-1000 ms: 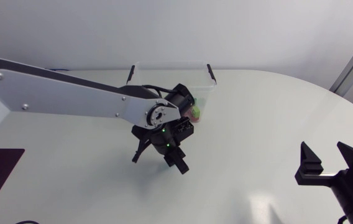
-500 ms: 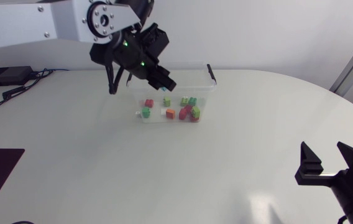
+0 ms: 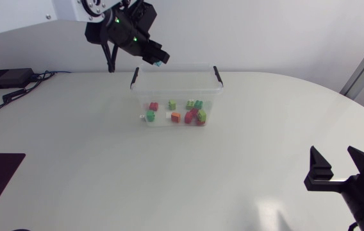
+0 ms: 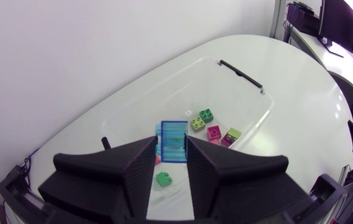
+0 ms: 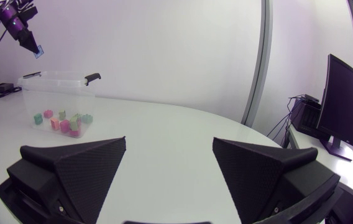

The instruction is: Place the duplo bricks in the container

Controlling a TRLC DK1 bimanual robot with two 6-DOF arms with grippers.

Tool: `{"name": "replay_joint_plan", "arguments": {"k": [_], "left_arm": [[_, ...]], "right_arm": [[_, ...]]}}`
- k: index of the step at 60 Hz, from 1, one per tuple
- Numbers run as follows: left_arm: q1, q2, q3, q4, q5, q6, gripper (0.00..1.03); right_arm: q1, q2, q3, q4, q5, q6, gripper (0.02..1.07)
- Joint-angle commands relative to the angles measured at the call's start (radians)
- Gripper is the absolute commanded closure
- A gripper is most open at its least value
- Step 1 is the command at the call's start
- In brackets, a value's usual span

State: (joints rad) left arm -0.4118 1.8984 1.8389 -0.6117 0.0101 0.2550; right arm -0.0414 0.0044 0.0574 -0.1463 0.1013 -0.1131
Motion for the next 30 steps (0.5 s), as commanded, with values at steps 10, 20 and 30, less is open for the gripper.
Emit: {"name": "replay_joint_plan", "arguments": {"k": [10, 20, 30], "left_arm": [[0.013, 0.093, 0.060, -0.005, 0.002, -0.020, 0.68], [0.025, 0.105, 0.071, -0.011, -0.001, -0.023, 0.03], [0.041, 0.036, 0.052, -0.043, 0.001, -0.023, 0.04]], "right_arm": [[-0.006, -0.009, -0.007, -0.022, 0.005, -0.014, 0.06], [-0.006, -0.009, -0.007, -0.022, 0.005, -0.014, 0.06], [-0.006, -0.009, -0.007, -0.022, 0.005, -0.014, 0.06]]}}
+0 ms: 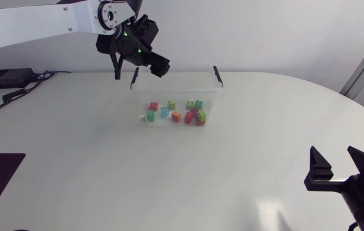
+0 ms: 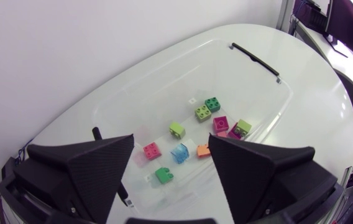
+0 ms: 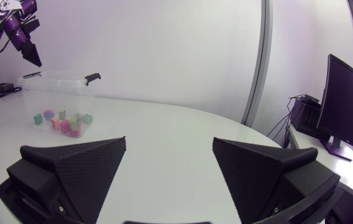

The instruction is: Place the duplo bricks in the container

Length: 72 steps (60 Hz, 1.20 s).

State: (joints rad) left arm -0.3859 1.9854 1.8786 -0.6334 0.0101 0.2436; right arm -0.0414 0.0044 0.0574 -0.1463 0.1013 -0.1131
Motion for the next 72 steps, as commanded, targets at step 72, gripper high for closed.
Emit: {"name": "replay_joint_plan", "arguments": {"k": [72], "left_arm": [[0.272, -1.059, -0.722, 0.124, -0.404, 0.037, 0.04]], "right_arm": [[-0.006, -0.009, -0.007, -0.022, 0.005, -0.014, 0.06]]}}
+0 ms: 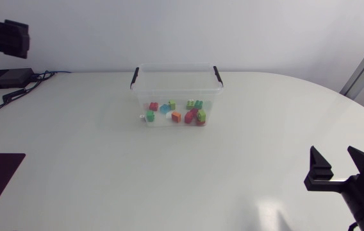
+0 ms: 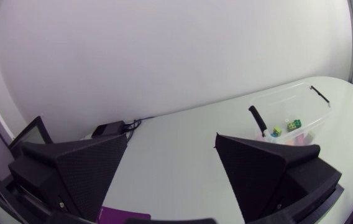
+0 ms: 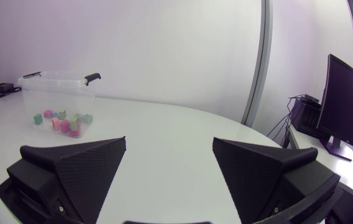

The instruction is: Place the duplo bricks in the container

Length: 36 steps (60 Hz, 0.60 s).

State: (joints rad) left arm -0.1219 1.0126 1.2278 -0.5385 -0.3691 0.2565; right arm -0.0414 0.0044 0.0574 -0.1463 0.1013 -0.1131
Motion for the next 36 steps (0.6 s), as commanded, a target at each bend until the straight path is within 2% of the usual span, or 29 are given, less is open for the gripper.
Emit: {"name": "replay_joint_plan", "arguments": {"k": [1, 10, 18, 24, 28, 36], "left_arm": [[0.008, -0.101, -0.085, 0.034, -0.030, 0.026, 0.04], [0.044, -0.227, -0.160, 0.054, -0.036, 0.017, 0.04], [0.042, -0.353, -0.235, 0.089, -0.034, 0.000, 0.04], [0.027, -0.488, -0.366, 0.163, 0.033, -0.005, 0.04], [0.024, -0.569, -0.459, 0.215, 0.038, 0.004, 0.04], [0.031, -0.724, -0.584, 0.250, 0.048, 0.020, 0.04]], "right_arm": [[-0.006, -0.009, -0.007, -0.022, 0.005, -0.014, 0.06], [-0.006, -0.009, -0.007, -0.022, 0.005, -0.014, 0.06], [-0.006, -0.009, -0.007, -0.022, 0.005, -0.014, 0.06], [-0.006, -0.009, -0.007, -0.022, 0.005, -0.014, 0.06], [-0.006, -0.009, -0.007, -0.022, 0.005, -0.014, 0.06], [-0.006, -0.009, -0.007, -0.022, 0.005, -0.014, 0.06]]}}
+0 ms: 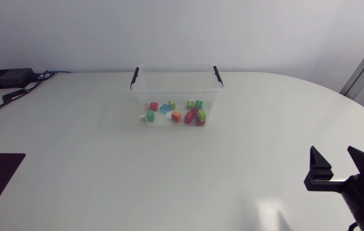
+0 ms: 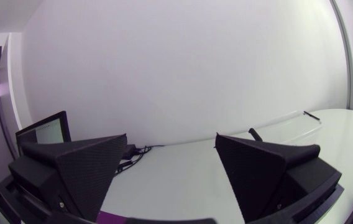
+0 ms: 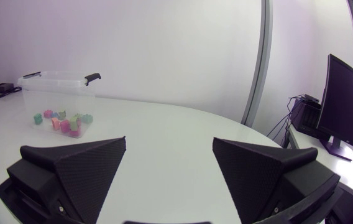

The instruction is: Place the duplo bricks in the container

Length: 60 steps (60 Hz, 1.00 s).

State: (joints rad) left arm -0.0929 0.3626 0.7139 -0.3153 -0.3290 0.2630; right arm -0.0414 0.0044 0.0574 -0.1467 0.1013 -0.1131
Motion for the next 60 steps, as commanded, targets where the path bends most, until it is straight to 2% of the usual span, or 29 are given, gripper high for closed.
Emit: {"name": "replay_joint_plan", "arguments": {"k": [1, 19, 24, 33, 35, 60], "left_arm": [[0.004, -0.085, -0.076, 0.027, 0.008, 0.013, 0.04], [0.013, -0.375, -0.208, 0.007, 0.021, 0.079, 0.04], [0.021, -0.379, -0.212, -0.034, 0.025, 0.078, 0.04], [0.019, -0.381, -0.209, -0.044, 0.064, 0.056, 0.04], [0.018, -0.379, -0.219, -0.035, 0.096, 0.045, 0.04], [0.050, -0.372, -0.429, 0.113, 0.195, -0.086, 0.04]], "right_arm": [[-0.006, -0.009, -0.007, -0.022, 0.005, -0.014, 0.06], [-0.006, -0.009, -0.007, -0.022, 0.005, -0.014, 0.06], [-0.006, -0.009, -0.007, -0.022, 0.005, -0.014, 0.06], [-0.006, -0.009, -0.007, -0.022, 0.005, -0.014, 0.06], [-0.006, -0.009, -0.007, -0.021, 0.004, -0.013, 0.06], [0.014, -0.007, -0.028, 0.050, -0.041, 0.040, 0.06]]}}
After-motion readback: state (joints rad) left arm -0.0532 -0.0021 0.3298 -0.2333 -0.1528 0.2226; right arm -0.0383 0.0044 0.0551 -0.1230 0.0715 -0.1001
